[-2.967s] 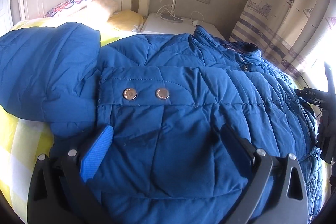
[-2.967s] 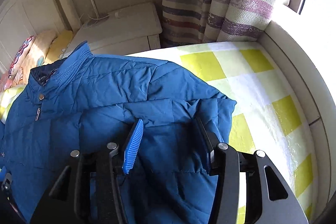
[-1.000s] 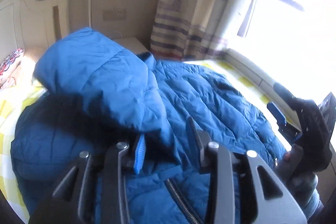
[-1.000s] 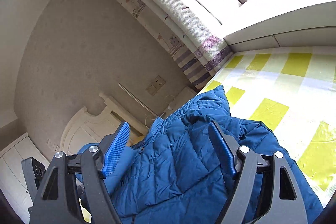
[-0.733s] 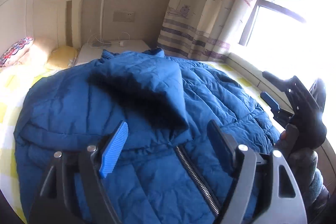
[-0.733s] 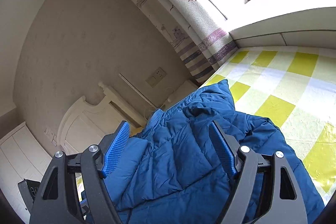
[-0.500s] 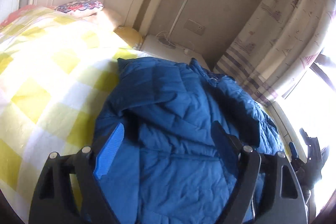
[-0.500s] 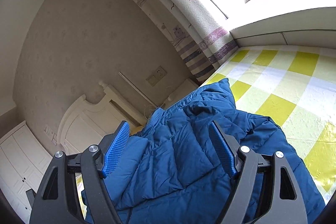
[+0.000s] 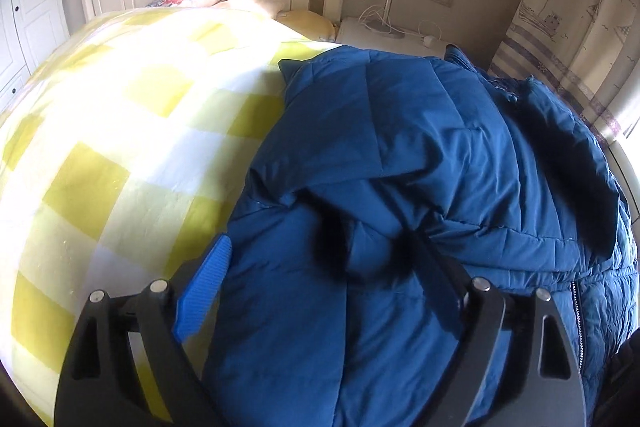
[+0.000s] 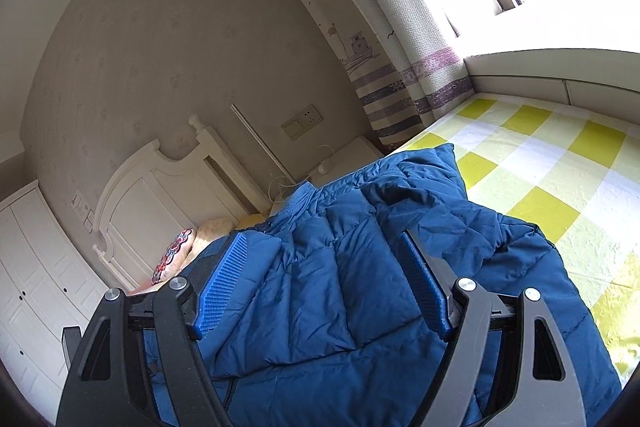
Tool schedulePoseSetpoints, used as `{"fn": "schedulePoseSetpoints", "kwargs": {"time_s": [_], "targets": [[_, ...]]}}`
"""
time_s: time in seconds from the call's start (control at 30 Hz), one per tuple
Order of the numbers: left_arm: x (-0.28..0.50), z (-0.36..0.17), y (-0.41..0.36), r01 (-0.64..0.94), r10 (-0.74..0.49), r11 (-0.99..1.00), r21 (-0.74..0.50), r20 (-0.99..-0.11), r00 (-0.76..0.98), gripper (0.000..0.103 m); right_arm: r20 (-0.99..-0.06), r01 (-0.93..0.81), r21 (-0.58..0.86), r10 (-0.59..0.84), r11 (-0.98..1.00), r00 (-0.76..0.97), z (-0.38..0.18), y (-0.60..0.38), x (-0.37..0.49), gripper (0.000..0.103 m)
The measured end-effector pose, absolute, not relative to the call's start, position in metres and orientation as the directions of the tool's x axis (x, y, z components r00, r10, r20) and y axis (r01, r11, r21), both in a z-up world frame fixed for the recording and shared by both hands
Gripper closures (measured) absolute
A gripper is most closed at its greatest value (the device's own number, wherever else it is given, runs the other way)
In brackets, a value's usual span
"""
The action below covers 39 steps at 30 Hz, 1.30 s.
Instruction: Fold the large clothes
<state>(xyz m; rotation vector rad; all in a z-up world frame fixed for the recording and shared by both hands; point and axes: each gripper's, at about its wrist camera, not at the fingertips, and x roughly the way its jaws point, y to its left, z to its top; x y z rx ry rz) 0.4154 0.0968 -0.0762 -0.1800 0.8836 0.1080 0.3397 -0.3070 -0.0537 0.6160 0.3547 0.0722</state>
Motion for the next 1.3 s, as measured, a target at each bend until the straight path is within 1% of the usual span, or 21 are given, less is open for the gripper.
{"fn": "schedulePoseSetpoints", "kwargs": {"time_s": [0.07,0.17,0.23,0.27,0.37,0.47,0.53,0.6,0.63,0.67,0.73,0.8,0.87,0.9,0.93,1.0,1.03,1.1,1.13,1.17,1.3], "targets": [[0.416,-0.08,0.105,-0.172,-0.01,0.973,-0.151,-0.781,0.625,0.009,-0.335,0.033,0.543,0.181,0.839,0.925,-0.051,-0.297,0.345,0.026],[0.418,-0.081,0.107,-0.171,-0.026,0.971,-0.169,-0.781,0.625,0.008,-0.369,-0.058,0.438,0.238,0.897,0.899,-0.033,-0.259,0.354,0.026],[0.418,-0.081,0.107,-0.172,-0.025,0.971,-0.169,-0.78,0.625,0.008,-0.384,-0.153,0.299,0.266,0.942,0.884,-0.015,-0.214,0.359,0.026],[0.417,-0.081,0.108,-0.171,-0.028,0.97,-0.173,-0.778,0.627,0.008,-0.406,-0.189,0.189,0.252,0.964,0.878,-0.007,-0.186,0.364,0.027],[0.415,-0.08,0.108,-0.172,-0.033,0.968,-0.181,-0.775,0.632,0.008,-0.492,-0.246,-0.182,0.129,0.952,0.861,-0.002,-0.101,0.387,0.027],[0.414,-0.08,0.109,-0.177,-0.035,0.965,-0.191,-0.77,0.637,0.008,-0.6,-0.297,-0.417,-0.014,0.859,0.8,-0.028,-0.044,0.42,0.03],[0.413,-0.079,0.111,-0.186,-0.032,0.963,-0.196,-0.766,0.642,0.008,-0.598,-0.278,-0.582,-0.17,0.765,0.783,-0.053,-0.024,0.439,0.033],[0.414,-0.079,0.111,-0.185,-0.032,0.963,-0.195,-0.766,0.642,0.008,-0.565,-0.277,-0.646,-0.201,0.712,0.8,-0.064,-0.023,0.442,0.044],[0.413,-0.079,0.111,-0.186,-0.031,0.963,-0.195,-0.765,0.643,0.008,-0.559,-0.266,-0.629,-0.187,0.731,0.808,-0.059,-0.029,0.44,0.067],[0.414,-0.079,0.111,-0.186,-0.033,0.962,-0.198,-0.765,0.644,0.008,-0.551,-0.247,-0.555,-0.128,0.794,0.825,-0.045,-0.043,0.434,0.077],[0.414,-0.079,0.113,-0.185,-0.041,0.96,-0.208,-0.763,0.645,0.008,-0.514,-0.178,-0.3,-0.002,0.937,0.858,-0.01,-0.09,0.416,0.081],[0.414,-0.079,0.114,-0.185,-0.045,0.959,-0.215,-0.761,0.647,0.008,-0.452,-0.109,0.134,0.159,0.985,0.878,0.013,-0.169,0.394,0.081],[0.414,-0.079,0.115,-0.185,-0.051,0.957,-0.223,-0.758,0.65,0.008,-0.329,-0.042,0.607,0.298,0.794,0.896,-0.007,-0.262,0.372,0.08],[0.413,-0.078,0.115,-0.184,-0.054,0.956,-0.228,-0.756,0.652,0.008,-0.311,0.03,0.744,0.307,0.667,0.9,-0.031,-0.298,0.363,0.077],[0.414,-0.079,0.116,-0.185,-0.055,0.955,-0.23,-0.755,0.653,0.008,-0.347,0.12,0.805,0.296,0.581,0.89,-0.054,-0.323,0.357,0.062],[0.414,-0.079,0.116,-0.186,-0.054,0.955,-0.23,-0.756,0.653,0.008,-0.403,0.181,0.833,0.349,0.522,0.846,-0.091,-0.346,0.357,0.053],[0.414,-0.079,0.116,-0.187,-0.053,0.955,-0.229,-0.756,0.652,0.008,-0.39,0.167,0.843,0.369,0.511,0.844,-0.1,-0.351,0.355,0.056],[0.414,-0.078,0.116,-0.187,-0.053,0.955,-0.23,-0.755,0.653,0.008,-0.339,0.132,0.867,0.374,0.481,0.863,-0.096,-0.356,0.351,0.054],[0.414,-0.078,0.116,-0.188,-0.055,0.954,-0.233,-0.754,0.654,0.008,-0.349,0.129,0.848,0.361,0.513,0.865,-0.089,-0.353,0.353,0.048],[0.414,-0.078,0.117,-0.189,-0.056,0.953,-0.235,-0.754,0.655,0.008,-0.366,0.124,0.823,0.349,0.555,0.862,-0.083,-0.349,0.356,0.047],[0.412,-0.077,0.118,-0.193,-0.057,0.951,-0.241,-0.751,0.658,0.008,-0.41,0.133,0.796,0.365,0.591,0.836,-0.09,-0.339,0.367,0.047]]}}
